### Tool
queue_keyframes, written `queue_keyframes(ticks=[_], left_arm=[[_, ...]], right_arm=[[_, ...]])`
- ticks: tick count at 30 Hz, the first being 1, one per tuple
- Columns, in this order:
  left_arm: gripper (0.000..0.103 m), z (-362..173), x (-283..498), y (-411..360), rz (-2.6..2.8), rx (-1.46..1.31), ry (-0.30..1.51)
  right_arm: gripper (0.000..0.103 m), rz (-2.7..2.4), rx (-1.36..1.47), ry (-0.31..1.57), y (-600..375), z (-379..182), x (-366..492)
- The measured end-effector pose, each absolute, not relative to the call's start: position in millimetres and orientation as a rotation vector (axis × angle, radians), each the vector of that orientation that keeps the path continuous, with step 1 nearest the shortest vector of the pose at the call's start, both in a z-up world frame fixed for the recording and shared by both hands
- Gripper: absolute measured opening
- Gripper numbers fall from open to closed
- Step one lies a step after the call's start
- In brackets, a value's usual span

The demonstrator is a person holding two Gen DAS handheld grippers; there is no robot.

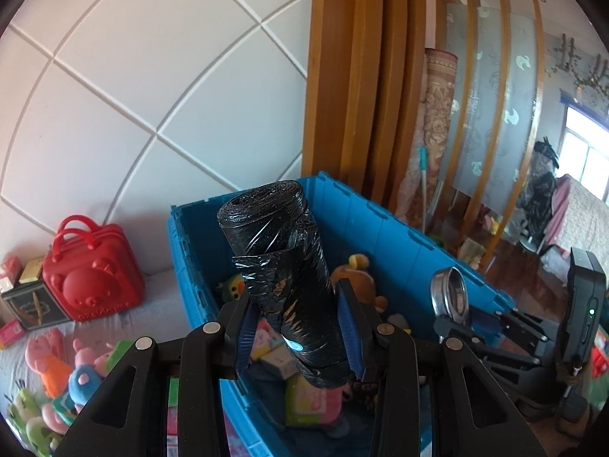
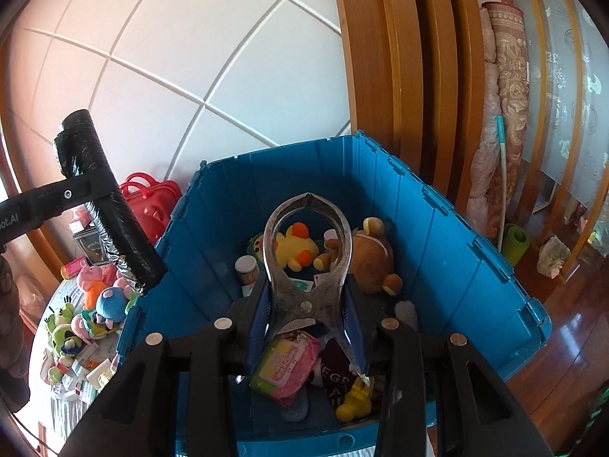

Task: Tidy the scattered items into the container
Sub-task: 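Open the left tool over the blue bin while the right tool releases the tongs inside, then withdraw both open tools from the bin back to the pile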

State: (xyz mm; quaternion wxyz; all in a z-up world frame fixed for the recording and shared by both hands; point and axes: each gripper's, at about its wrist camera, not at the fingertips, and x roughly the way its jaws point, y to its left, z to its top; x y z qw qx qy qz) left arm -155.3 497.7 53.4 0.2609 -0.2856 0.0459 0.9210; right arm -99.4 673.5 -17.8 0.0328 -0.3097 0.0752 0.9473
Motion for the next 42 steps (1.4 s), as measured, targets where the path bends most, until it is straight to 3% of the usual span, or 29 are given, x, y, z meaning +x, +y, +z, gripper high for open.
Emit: queue_keyframes(ticks=[20,21,22,23,24,26,42], left_arm=[[0.039,52.8,-165.5,540.1,2.431,-0.774,0.134],[0.039,52.3,-167.2,540.4,2.430,-0.783,0.134],[0.053,51.1,-168.8,542.6,2.426,-0.796,0.152],[0.088,49.5,-170.1,545.6,2.421,-0.808,0.182],[0.097,49.3,-170.3,546.4,2.431,-0.799,0.198],[0.101,50.1,-169.6,542.0,2.457,-0.770,0.192],[0.101,30.7,-170.3,484.2,2.514,-0.886,0.110]], right_arm=[[0.036,2.866,-0.949,0.244,705.9,-16.6,-96.8],[0.036,2.868,-0.946,0.240,705.7,-16.1,-97.5],[0.036,2.869,-0.947,0.230,704.8,-15.9,-98.9],[0.041,2.867,-0.961,0.212,703.2,-16.4,-101.8],[0.049,2.864,-0.971,0.195,701.7,-16.9,-104.1],[0.094,2.865,-0.940,0.192,700.6,-15.7,-103.4],[0.098,2.904,-0.924,0.201,680.6,-13.9,-103.5]])
